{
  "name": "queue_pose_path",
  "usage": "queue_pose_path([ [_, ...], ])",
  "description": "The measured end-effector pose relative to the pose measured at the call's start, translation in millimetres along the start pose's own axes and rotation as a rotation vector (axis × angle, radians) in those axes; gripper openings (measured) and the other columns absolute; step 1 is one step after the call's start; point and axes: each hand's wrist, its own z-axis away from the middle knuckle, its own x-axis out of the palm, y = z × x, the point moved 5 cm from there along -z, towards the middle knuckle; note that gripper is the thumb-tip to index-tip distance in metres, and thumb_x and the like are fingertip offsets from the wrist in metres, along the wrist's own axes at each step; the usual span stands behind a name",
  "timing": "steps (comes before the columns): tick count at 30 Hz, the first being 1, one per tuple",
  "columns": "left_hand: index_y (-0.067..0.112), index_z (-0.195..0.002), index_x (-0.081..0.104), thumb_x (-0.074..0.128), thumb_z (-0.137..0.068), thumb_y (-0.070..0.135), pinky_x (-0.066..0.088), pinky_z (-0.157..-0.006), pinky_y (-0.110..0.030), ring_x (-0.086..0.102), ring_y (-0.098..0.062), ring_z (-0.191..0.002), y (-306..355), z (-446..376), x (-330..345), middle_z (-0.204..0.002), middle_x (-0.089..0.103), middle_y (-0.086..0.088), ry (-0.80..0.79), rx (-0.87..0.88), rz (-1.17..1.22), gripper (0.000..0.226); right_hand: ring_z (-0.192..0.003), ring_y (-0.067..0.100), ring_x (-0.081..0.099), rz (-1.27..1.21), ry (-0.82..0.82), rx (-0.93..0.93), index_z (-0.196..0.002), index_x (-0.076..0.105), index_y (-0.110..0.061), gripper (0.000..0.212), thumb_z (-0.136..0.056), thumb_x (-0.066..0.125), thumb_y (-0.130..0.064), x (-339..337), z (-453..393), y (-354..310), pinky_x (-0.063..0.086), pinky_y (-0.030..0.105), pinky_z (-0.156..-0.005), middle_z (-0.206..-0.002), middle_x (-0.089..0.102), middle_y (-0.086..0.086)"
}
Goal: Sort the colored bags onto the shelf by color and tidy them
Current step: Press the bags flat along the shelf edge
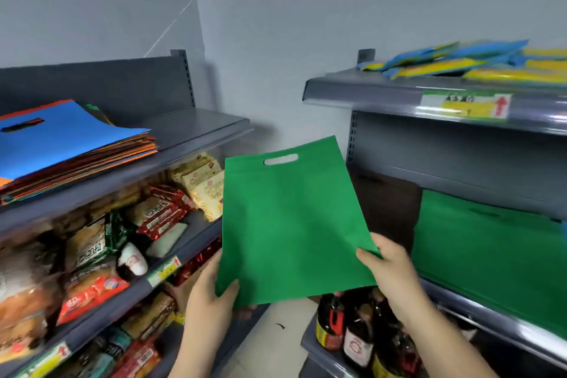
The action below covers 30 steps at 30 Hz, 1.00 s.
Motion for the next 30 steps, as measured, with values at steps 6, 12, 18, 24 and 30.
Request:
queue_pose_path([
  [6, 0.059, -0.103, 0.056, 0.052, -0.088, -0.009, 0.057, -0.063, -0.045, 0.070, -0.025, -0.079, 6, 16, 63, -0.101, 0.070, 0.011, -0.168, 0.085, -0.075, 0.070, -0.094, 0.008, 0.064, -0.004, 0.194, 0.067, -0.089, 0.062, -0.035, 0.039, -0.090, 0.055, 0.003, -71, 45, 23, 0.049, 0.028, -0.082, -0.103, 0.069, -0.009],
  [12, 0.023, -0.117, 0.055, 0.049, -0.089, -0.011, 0.045, -0.038, -0.027, 0.057, -0.015, -0.042, 20, 24, 123, -0.066, 0.068, -0.009, -0.401, 0.120, -0.047, 0.045, -0.104, 0.014, 0.063, -0.028, 0.363, 0.152, -0.110, 0.063, -0.020, 0.028, -0.092, 0.054, -0.001, -128, 78, 39, 0.048, 0.036, -0.097, -0.111, 0.068, -0.005],
  [18, 0.027, -0.115, 0.054, 0.051, -0.090, -0.006, 0.034, -0.032, -0.020, 0.046, -0.015, -0.032, 33, 8, 181, -0.055, 0.062, -0.006, -0.573, 0.128, -0.106, 0.042, -0.116, 0.022, 0.058, -0.017, 0.538, 0.194, -0.114, 0.064, -0.018, 0.028, -0.091, 0.057, -0.003, -172, 83, 53, 0.043, 0.045, -0.104, -0.117, 0.066, -0.001],
  [24, 0.035, -0.099, 0.055, 0.049, -0.091, -0.007, 0.042, -0.038, -0.015, 0.053, -0.005, -0.038, 46, -13, 232, -0.086, 0.067, 0.004, -0.681, 0.185, -0.143, 0.043, -0.101, 0.014, 0.062, 0.005, 0.664, 0.211, -0.096, 0.064, -0.023, 0.025, -0.091, 0.056, 0.001, -201, 75, 58, 0.050, 0.033, -0.092, -0.104, 0.068, -0.006],
  [30, 0.038, -0.095, 0.056, 0.051, -0.090, -0.004, 0.046, -0.070, -0.008, 0.062, -0.003, -0.092, 39, -40, 274, -0.095, 0.067, 0.016, -0.792, 0.271, -0.240, 0.043, -0.090, 0.014, 0.063, 0.073, 0.750, 0.267, -0.096, 0.062, -0.019, 0.025, -0.090, 0.055, 0.004, -220, 63, 70, 0.048, 0.028, -0.081, -0.098, 0.068, -0.001],
])
